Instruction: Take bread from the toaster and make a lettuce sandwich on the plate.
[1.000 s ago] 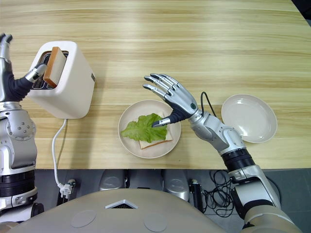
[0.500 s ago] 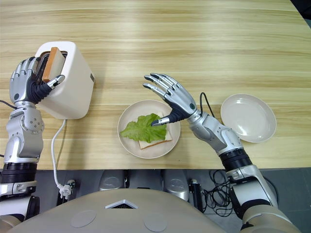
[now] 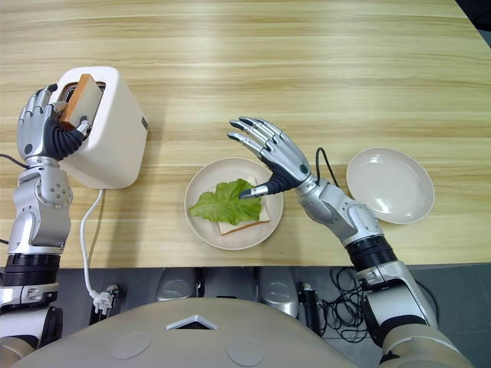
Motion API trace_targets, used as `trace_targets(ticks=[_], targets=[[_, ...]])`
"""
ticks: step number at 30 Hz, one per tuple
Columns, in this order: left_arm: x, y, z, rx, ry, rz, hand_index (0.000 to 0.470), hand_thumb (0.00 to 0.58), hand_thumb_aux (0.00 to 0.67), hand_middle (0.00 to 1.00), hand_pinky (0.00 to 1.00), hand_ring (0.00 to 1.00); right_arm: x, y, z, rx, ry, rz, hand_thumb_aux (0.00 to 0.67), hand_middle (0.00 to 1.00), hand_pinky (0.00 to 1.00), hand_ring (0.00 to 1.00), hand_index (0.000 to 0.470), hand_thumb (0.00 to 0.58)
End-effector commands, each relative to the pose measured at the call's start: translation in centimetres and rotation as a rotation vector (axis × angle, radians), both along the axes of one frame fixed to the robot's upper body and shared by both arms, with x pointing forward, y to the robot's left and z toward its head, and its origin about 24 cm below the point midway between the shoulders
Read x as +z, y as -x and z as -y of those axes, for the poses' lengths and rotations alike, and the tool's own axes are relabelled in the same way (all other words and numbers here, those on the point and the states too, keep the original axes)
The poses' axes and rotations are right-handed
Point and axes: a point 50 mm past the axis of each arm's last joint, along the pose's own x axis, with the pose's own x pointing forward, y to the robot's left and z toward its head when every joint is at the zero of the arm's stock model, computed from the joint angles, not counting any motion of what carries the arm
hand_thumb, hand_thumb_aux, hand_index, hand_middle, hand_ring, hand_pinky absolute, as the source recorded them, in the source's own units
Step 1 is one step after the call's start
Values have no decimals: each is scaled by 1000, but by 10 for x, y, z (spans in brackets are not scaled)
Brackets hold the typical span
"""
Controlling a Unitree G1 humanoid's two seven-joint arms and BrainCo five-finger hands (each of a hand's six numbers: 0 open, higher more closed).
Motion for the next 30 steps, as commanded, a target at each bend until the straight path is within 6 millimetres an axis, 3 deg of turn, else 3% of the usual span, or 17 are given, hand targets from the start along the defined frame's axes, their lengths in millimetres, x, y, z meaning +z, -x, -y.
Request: trace_targets(ticks=[1,2,3,9,15,18,22,27,30], targets=[[14,0,0,-9,-3,87,460,580,670,0,0,0,-3,-1,0,-12,5,-8,0,0,0,0,0,0],[21,1,-1,-6,-4,125,460,580,670,557,557,557,-3,-1,0,-14,3,-6,0,0,0,0,0,0],[29,2,-2,-2,-9,160,460,580,670,1000,1000,1000,-2,-1,1,-17,0,-4,0,0,0,0,0,0],[71,11,0,-17,-47,341,460,580,670,1000,1000,1000,0,-4,3,-34,-8,10,0,0,0,0,0,0],[99,18,20,-122,-68,437,460,580,670,1000,1000,1000,7,-9,8,-60,-20,43,0,0,0,0,0,0],[104,20,39,-251,28,435,460,580,670,1000,1000,1000,16,-12,13,-72,-40,84,0,0,0,0,0,0],[88,13,70,-473,276,292,460,580,670,1000,1000,1000,32,-14,23,-91,-107,128,0,0,0,0,0,0],[28,0,106,-633,600,-27,460,580,670,1000,1000,1000,60,-8,38,9,-410,22,0,0,0,0,0,0],[5,0,121,-690,765,-156,460,580,670,1000,1000,1000,65,-2,39,85,-433,-30,0,0,0,0,0,0]])
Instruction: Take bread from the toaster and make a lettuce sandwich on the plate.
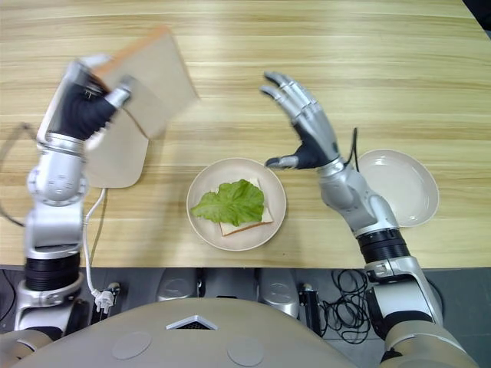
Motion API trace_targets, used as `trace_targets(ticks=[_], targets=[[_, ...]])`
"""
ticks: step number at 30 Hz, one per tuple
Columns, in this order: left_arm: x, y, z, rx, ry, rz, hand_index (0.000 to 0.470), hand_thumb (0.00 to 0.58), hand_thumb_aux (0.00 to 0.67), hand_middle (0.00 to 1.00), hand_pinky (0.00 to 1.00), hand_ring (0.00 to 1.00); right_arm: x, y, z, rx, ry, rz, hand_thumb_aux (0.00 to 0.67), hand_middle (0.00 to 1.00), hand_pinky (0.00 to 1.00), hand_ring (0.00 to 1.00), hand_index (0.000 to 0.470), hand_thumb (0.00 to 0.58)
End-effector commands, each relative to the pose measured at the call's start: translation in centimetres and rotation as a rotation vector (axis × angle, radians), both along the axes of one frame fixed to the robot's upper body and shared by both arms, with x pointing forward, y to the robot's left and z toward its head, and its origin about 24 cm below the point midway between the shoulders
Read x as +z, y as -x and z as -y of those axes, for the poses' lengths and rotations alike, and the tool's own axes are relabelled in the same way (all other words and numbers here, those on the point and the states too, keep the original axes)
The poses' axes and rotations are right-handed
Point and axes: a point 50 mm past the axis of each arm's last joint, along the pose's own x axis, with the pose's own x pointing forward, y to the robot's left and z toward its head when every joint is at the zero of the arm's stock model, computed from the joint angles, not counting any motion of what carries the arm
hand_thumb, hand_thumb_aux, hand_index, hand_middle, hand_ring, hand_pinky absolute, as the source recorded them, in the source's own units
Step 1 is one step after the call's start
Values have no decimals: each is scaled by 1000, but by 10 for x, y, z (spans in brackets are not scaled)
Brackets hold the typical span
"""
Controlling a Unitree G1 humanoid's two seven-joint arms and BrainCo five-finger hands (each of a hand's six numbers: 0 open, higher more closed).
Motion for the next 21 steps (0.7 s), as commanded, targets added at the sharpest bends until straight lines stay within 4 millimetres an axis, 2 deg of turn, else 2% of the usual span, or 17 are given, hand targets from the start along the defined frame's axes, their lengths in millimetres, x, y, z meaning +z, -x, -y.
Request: trace_targets(ticks=[1,3,7,14,17,21], targets=[[-26,0,15,-122,157,-189,460,580,670,1000,1000,1000,4,8,3,98,-14,-50,0,0,0,0,0,0],[-39,4,27,-207,261,-296,460,580,670,1000,1000,1000,0,12,2,132,15,-84,0,0,0,0,0,0],[-53,11,38,-312,398,-454,460,580,670,1000,1000,1000,-8,15,0,174,78,-145,0,0,0,0,0,0],[-56,20,34,-402,608,-643,460,580,670,1000,1000,1000,-23,23,-6,244,174,-224,0,0,0,0,0,0],[-65,24,32,-398,565,-711,460,580,670,1000,1000,1000,-33,30,-9,277,266,-239,0,0,0,0,0,0],[-81,24,27,-366,349,-727,460,580,670,1000,1000,1000,-35,35,-9,240,366,-137,0,0,0,0,0,0]])
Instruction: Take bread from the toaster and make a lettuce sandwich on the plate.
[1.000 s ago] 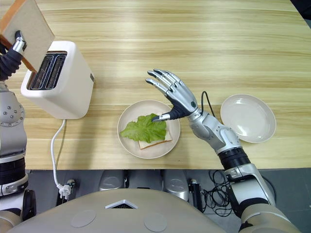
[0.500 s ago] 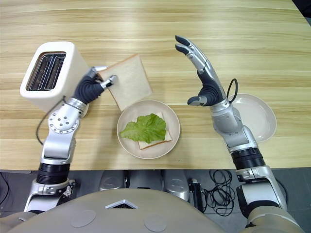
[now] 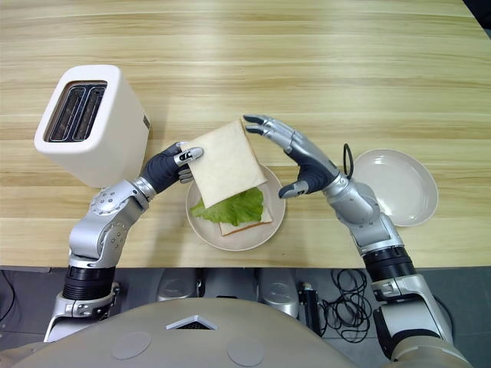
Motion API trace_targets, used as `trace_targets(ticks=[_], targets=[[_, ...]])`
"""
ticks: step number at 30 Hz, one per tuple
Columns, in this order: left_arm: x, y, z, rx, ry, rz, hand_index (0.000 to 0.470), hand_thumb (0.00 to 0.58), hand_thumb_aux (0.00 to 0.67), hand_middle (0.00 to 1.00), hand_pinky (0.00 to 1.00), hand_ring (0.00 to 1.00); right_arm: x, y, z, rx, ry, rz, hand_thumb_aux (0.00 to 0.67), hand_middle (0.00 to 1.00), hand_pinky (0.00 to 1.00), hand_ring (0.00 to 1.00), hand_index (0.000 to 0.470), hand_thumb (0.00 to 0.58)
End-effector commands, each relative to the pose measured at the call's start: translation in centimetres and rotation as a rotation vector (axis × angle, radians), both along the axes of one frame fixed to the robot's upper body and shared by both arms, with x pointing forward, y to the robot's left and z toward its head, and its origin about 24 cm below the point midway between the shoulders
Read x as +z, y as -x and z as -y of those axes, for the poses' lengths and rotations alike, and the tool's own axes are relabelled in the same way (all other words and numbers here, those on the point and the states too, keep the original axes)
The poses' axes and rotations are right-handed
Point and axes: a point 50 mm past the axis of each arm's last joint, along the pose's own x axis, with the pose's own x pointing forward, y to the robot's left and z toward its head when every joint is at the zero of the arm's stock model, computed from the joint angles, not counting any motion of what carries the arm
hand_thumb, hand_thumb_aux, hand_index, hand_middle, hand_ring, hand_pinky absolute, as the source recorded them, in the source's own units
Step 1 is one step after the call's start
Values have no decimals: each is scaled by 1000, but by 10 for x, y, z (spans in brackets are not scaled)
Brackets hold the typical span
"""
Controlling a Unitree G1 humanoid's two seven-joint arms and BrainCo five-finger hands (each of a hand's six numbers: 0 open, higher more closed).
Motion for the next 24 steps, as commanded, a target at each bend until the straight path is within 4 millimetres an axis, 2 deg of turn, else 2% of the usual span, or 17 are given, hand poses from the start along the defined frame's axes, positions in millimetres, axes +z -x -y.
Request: trace_targets(ticks=[1,5,12,20,24], targets=[[-22,1,-3,-34,-191,4,460,580,670,1000,1000,1000,1,5,-1,-4,76,129,0,0,0,0,0,0],[-35,2,5,-64,-242,8,460,580,670,1000,1000,1000,5,8,-7,16,106,236,0,0,0,0,0,0],[-49,9,18,-102,-220,-34,460,580,670,1000,1000,1000,-7,12,-14,52,182,259,0,0,0,0,0,0],[-48,6,17,-81,-185,-44,460,580,670,1000,1000,1000,-18,15,-15,63,231,245,0,0,0,0,0,0],[-45,2,12,-63,-206,-20,460,580,670,1000,1000,1000,-28,17,-12,91,320,222,0,0,0,0,0,0]])
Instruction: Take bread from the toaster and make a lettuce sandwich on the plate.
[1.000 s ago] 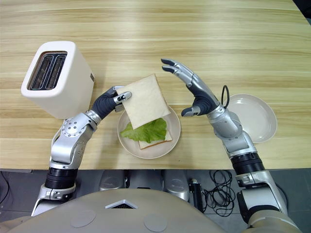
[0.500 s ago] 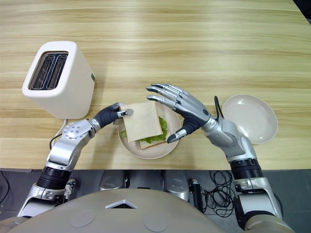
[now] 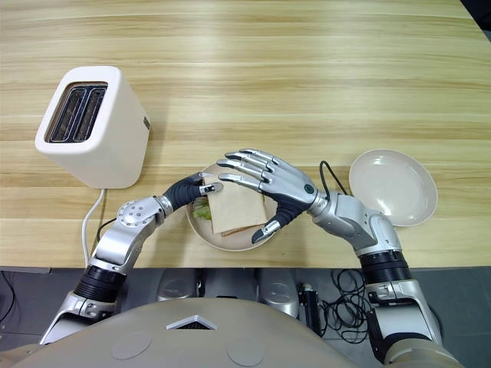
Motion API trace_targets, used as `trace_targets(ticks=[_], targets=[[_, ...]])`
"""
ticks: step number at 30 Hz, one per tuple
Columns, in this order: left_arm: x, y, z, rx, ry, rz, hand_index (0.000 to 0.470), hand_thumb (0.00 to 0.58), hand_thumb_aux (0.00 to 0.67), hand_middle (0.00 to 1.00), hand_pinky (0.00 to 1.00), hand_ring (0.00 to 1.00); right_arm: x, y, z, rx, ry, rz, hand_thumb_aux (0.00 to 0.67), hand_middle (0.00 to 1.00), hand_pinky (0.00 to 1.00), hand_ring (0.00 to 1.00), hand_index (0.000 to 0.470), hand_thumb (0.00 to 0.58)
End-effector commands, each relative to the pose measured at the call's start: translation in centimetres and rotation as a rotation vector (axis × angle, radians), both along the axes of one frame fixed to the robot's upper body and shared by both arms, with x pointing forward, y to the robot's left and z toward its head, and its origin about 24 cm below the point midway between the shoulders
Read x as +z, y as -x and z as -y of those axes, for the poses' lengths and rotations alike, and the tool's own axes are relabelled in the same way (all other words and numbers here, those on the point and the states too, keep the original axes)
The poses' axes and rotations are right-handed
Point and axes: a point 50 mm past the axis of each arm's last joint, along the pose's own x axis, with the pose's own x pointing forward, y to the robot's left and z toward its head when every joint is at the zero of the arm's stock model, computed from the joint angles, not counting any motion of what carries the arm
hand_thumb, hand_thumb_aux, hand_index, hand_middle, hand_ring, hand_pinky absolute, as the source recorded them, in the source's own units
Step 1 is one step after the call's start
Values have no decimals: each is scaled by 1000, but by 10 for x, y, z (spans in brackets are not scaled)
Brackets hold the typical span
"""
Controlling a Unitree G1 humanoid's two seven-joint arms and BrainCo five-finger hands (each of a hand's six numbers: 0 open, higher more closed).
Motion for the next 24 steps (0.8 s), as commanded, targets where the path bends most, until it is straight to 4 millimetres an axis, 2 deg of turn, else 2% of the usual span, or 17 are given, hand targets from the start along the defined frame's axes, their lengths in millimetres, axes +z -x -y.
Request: trace_targets(ticks=[1,10,17,24], targets=[[3,-6,-8,26,-26,21,460,580,670,1000,1000,1000,-14,3,4,10,110,-36,0,0,0,0,0,0],[3,-9,-9,38,-49,40,460,580,670,1000,1000,1000,-35,6,6,32,277,-91,0,0,0,0,0,0],[-6,-5,-5,11,-78,27,460,580,670,1000,1000,1000,-54,9,-5,87,384,-186,0,0,0,0,0,0],[-10,-1,-2,-4,-92,18,460,580,670,1000,1000,1000,-63,20,-8,131,458,-266,0,0,0,0,0,0]])
